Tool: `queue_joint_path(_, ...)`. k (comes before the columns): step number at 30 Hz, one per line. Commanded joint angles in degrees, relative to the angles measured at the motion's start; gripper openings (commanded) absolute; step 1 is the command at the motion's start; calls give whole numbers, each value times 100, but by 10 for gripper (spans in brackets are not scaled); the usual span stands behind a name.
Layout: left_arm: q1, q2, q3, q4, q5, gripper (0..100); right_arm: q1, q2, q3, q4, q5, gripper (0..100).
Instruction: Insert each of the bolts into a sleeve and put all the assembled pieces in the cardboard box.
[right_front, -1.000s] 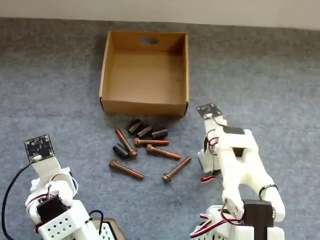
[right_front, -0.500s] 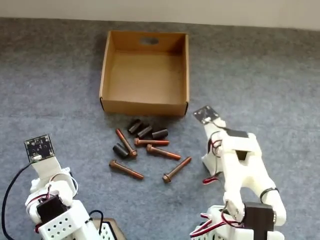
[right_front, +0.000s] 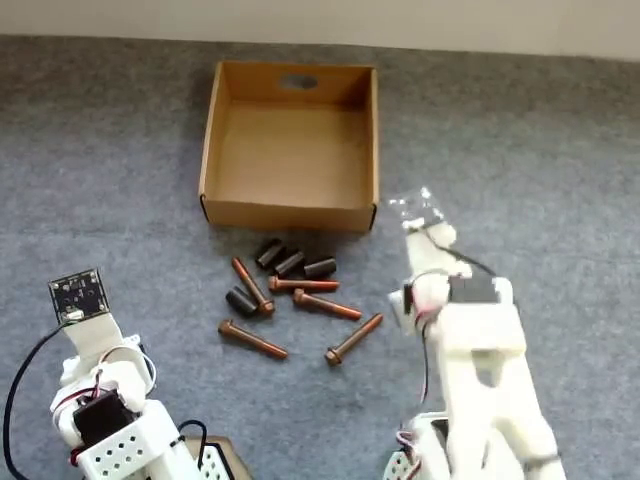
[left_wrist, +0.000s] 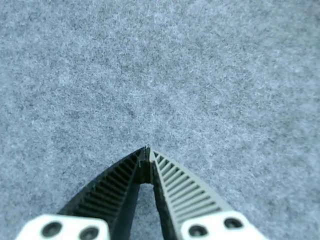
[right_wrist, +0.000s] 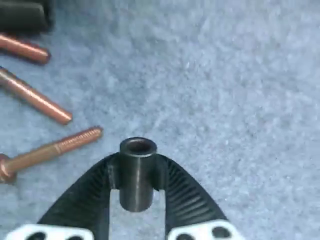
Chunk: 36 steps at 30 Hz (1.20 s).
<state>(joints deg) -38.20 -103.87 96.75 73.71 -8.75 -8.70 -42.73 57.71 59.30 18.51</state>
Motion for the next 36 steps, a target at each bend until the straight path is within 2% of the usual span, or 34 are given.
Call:
queue_joint_path(1,-75,-22,48,26,26,13,-637,-1587,409,-119,-448,6)
queue_joint_path(5,48,-22,48,26,26,13,-875,-2519,1402,-954,-905,6)
queue_joint_path(10,1077,-22,48,35,26,13,-857,-2712,2712,-2475,-1749,6)
queue_joint_path(15,2053,-22,48,-18,18,13,-848,-2730,3125,-2809,-1890,6)
queue_joint_path(19,2492,-22,48,-18,18,14,-848,-2730,3125,-2809,-1899,6)
queue_joint_path(26,2545,-22,48,-53,35,14,-848,-2730,3108,-2809,-1899,6)
queue_joint_path(29,2510,-22,48,-352,26,14,-848,-2730,3108,-2809,-1890,6)
queue_joint_path(32,2185,-22,48,-1336,18,14,-848,-2730,3116,-2809,-1890,6)
queue_joint_path(36,1068,-22,48,-3165,9,14,-848,-2730,3134,-2809,-1890,6)
